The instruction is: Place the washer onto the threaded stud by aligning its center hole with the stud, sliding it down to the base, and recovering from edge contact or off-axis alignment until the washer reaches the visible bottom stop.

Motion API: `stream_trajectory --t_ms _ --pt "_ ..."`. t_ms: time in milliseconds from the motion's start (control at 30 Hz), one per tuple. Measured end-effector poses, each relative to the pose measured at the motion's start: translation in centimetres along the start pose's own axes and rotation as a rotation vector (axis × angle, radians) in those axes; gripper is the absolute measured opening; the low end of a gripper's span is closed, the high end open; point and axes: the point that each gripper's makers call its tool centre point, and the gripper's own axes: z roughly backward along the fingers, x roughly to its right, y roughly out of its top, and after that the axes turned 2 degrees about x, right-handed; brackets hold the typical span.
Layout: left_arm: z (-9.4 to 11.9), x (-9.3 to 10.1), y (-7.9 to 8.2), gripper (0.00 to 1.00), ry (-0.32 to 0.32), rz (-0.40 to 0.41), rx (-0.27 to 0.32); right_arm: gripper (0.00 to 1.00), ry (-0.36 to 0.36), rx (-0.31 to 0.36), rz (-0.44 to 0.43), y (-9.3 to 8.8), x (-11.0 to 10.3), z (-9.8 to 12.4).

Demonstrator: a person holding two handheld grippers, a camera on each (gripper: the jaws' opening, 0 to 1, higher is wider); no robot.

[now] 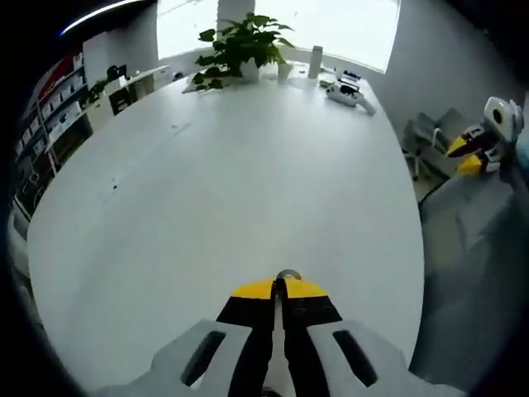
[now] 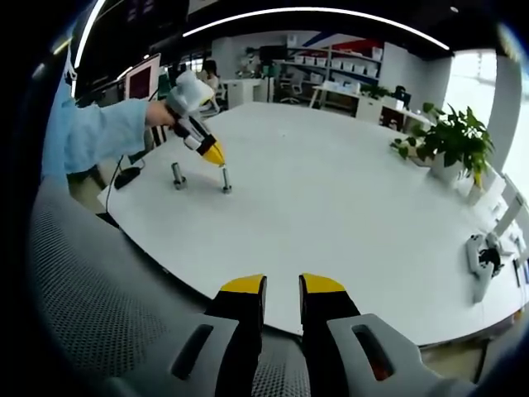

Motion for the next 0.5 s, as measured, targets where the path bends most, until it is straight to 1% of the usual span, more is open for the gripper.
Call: stream_trajectory --t_ms 100,200,300,500 --pt "-0.13 0.05 -0.05 0.00 0.007 -0.008 -0.005 0.18 -0.002 0.002 -0.002 0.02 0.04 0.00" --pt "-0.49 0.49 -0.09 0.00 -0.006 -0.014 -0.009 0.18 -0.001 0.001 -0.002 -0.03 0.06 0.00" --pt "-0.75 0.39 -0.36 0.00 -0.001 -0.023 -0.021 0.18 -0.003 0.002 -0.004 -0.05 0.11 0.00" --pt "-0.76 0.08 -0.24 0.00 0.004 -0.022 -0.018 0.18 -0.005 0.001 -0.005 -0.08 0.16 0.00"
